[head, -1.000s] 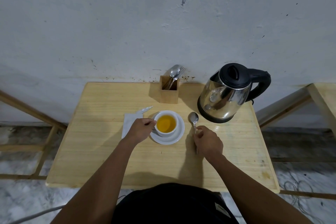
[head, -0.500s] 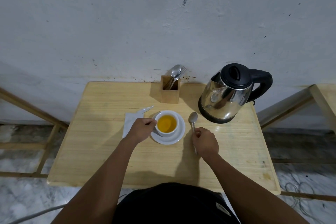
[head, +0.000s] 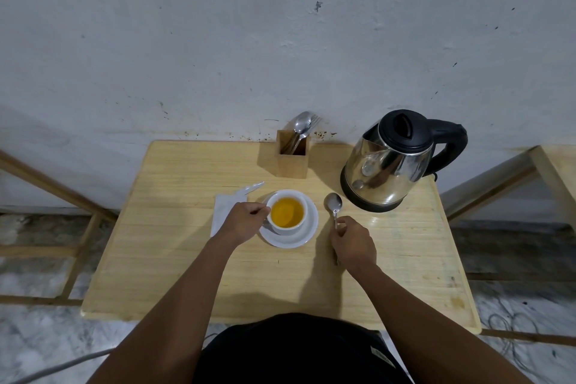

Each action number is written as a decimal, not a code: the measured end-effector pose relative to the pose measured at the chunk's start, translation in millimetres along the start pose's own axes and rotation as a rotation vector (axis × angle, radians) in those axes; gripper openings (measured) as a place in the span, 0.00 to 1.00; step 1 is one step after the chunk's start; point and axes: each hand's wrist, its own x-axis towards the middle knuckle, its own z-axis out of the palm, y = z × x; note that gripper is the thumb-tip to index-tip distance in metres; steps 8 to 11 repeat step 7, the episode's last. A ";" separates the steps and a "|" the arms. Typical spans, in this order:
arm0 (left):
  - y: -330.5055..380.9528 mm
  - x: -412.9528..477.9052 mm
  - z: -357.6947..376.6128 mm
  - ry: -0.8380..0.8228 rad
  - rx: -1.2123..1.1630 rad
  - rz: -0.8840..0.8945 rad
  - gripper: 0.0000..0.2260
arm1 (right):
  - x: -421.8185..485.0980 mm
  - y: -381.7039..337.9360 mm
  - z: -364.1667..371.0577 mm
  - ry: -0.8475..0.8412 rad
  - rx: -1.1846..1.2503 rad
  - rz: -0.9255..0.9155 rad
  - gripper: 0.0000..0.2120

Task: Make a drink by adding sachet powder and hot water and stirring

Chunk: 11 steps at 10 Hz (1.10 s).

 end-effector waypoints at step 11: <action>126.8 16.9 -53.9 0.143 0.176 0.326 0.18 | 37.1 -163.9 -97.9 0.010 0.205 -0.436 0.20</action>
